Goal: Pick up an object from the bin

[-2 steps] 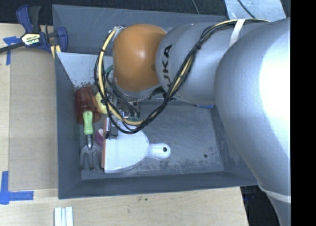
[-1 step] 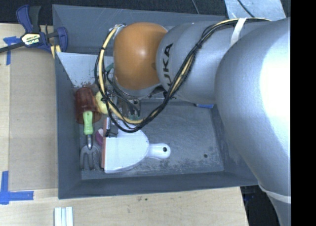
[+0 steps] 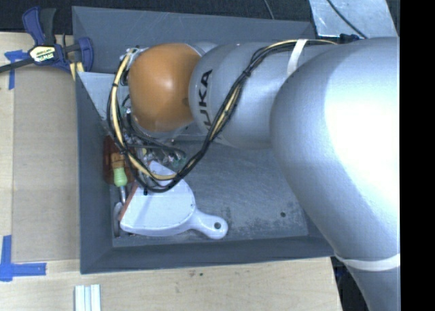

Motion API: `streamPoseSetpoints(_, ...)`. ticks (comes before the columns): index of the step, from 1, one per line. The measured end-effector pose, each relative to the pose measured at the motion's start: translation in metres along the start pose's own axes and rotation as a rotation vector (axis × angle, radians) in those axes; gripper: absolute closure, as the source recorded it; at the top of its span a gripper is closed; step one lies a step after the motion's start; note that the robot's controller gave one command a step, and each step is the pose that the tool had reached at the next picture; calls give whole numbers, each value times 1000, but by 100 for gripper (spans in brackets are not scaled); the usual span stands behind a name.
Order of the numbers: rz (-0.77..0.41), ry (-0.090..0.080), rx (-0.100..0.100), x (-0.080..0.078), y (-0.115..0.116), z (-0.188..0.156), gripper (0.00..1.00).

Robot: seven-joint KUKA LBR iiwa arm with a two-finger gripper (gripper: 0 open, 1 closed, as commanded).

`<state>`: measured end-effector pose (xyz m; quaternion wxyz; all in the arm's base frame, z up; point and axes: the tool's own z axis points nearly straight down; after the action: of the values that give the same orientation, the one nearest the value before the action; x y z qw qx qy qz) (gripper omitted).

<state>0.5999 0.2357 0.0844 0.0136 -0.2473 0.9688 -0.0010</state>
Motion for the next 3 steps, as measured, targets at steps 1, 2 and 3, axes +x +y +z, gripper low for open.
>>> streamPoseSetpoints(1, 106, 10, -6, 18, 17, -21, 0)
streamPoseSetpoints(2, -497, -8, -4, 6, 15, -19, 0)
streamPoseSetpoints(3, -310, 6, -4, 8, 8, 10, 0)
